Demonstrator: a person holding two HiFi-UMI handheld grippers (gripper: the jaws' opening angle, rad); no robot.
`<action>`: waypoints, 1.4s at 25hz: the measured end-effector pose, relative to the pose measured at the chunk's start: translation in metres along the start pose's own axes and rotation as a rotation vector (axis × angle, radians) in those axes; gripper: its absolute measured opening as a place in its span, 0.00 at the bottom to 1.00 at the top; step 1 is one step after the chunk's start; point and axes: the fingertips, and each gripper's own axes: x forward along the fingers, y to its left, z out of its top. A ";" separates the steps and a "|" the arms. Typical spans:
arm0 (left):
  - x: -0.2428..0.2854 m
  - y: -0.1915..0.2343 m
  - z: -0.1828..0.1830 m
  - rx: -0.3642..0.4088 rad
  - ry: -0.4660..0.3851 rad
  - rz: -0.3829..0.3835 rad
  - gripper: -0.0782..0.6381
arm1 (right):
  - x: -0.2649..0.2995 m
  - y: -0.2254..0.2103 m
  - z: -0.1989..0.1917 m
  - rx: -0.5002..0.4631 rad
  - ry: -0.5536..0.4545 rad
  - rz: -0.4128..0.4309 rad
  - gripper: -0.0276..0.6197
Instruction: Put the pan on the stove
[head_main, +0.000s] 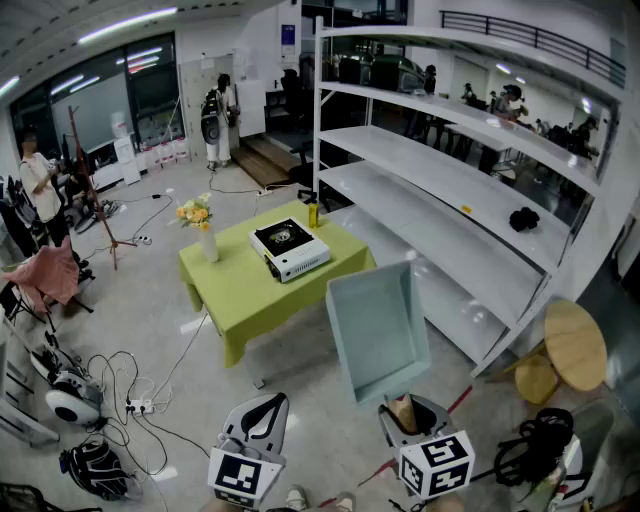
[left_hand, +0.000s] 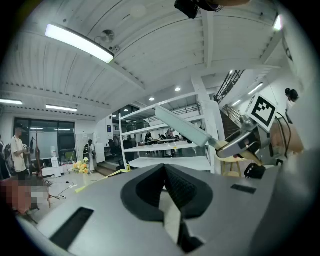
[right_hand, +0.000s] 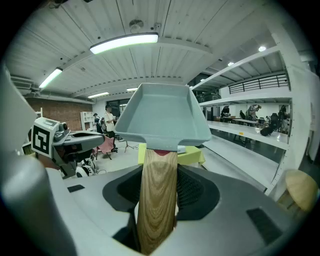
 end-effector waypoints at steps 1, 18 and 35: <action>0.000 0.001 0.000 0.000 -0.001 0.003 0.12 | 0.001 0.000 0.002 -0.001 -0.003 -0.003 0.31; 0.004 -0.005 -0.002 0.007 0.022 0.040 0.12 | 0.002 -0.021 0.005 0.014 -0.019 -0.001 0.31; 0.051 -0.032 -0.011 -0.059 -0.009 0.131 0.12 | 0.016 -0.078 -0.017 -0.035 -0.024 0.054 0.31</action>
